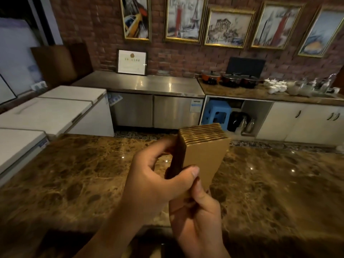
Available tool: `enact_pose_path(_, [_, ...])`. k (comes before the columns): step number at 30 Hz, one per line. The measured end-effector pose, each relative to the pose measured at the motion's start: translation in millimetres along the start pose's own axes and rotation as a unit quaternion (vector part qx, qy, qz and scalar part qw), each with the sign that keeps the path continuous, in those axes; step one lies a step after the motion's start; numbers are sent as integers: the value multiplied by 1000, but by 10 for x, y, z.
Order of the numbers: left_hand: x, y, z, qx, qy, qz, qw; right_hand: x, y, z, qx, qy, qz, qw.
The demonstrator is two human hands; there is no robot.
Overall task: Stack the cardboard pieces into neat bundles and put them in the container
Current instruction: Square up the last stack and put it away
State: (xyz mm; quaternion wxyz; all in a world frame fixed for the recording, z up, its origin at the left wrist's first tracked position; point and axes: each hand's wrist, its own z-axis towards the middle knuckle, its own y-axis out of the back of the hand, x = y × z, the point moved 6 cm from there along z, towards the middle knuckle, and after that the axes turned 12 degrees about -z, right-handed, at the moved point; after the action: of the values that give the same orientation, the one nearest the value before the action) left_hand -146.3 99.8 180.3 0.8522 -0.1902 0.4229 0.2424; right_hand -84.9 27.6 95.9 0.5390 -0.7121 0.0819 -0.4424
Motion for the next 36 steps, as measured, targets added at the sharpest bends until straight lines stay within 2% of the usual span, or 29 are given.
enact_pose_path(3, [-82,17,-100,-11,-15,17,1000,-16,-8,-119,22,16,-16,999])
enact_pose_path(8, [-139,-7,-243,0,-13,15,1000,-23,-19,-290,107,9,-55,993])
enact_pose_path(11, [-92,39,-325,-6,9,14,1000,53,69,-330,134,3,-174,976])
enact_pose_path(14, [13,126,-447,-24,48,9,999,246,154,-344,137,-6,-345,929])
enact_pose_path(18, [256,182,-679,-37,124,-16,991,372,193,-407,149,7,-495,856])
enact_pose_path(21, [473,225,-888,-43,196,-23,979,225,380,-455,125,-31,-524,842])
enact_pose_path(25, [832,370,-1185,-46,342,-2,939,-35,798,-527,44,-139,-544,826])
enact_pose_path(27, [925,544,-1285,-69,373,20,925,-76,958,-559,6,-171,-563,808])
enact_pose_path(28, [940,677,-1323,-99,370,24,924,-78,1014,-575,-10,-179,-589,788])
enact_pose_path(30, [916,992,-1408,-170,338,58,924,-93,1097,-610,-21,-190,-665,723])
enact_pose_path(32, [904,1245,-1546,-205,326,107,917,-143,1129,-653,-23,-200,-716,668])
enact_pose_path(34, [988,1369,-1727,-209,365,109,901,-191,1136,-680,-37,-199,-742,639])
enact_pose_path(36, [1095,1409,-1900,-212,415,68,882,-217,1153,-705,-52,-203,-746,632])
